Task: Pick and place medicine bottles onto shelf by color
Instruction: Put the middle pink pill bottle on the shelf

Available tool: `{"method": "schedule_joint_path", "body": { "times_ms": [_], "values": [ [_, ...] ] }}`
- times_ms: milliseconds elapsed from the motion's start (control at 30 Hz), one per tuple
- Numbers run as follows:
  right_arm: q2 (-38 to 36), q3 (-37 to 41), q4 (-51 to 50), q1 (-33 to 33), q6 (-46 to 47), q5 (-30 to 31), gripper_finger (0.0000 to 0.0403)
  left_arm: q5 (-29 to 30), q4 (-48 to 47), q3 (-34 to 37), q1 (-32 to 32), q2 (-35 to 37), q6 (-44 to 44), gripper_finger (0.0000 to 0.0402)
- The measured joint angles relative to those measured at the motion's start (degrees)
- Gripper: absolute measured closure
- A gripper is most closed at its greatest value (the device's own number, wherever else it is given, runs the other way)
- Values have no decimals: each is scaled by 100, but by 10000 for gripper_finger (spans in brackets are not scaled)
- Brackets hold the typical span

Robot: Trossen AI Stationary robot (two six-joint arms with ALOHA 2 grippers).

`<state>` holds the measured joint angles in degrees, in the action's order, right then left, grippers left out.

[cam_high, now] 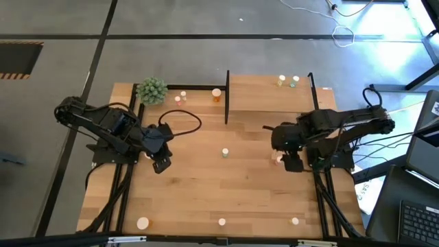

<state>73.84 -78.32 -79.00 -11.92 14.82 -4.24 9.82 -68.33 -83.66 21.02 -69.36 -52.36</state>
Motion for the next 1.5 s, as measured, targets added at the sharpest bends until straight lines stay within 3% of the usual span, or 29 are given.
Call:
{"method": "schedule_joint_path", "body": {
  "times_ms": [433,633,767,1100,1333,1500],
  "values": [
    [-249,101,174,-393,-12,25,170,0,3,0,2,0,-6,401],
    [-657,910,750,-582,328,29,170,0,4,0,2,0,-9,401],
    [-885,1451,1032,-598,616,451,170,0,4,0,0,0,-12,401],
    [-954,2878,1993,-592,915,619,170,119,8,0,0,0,-22,401],
    [-954,3317,2359,-584,1071,646,170,157,77,0,0,0,-22,401],
    [-952,3512,2432,-581,1355,990,170,160,187,0,0,0,-11,401]
  ]
}}
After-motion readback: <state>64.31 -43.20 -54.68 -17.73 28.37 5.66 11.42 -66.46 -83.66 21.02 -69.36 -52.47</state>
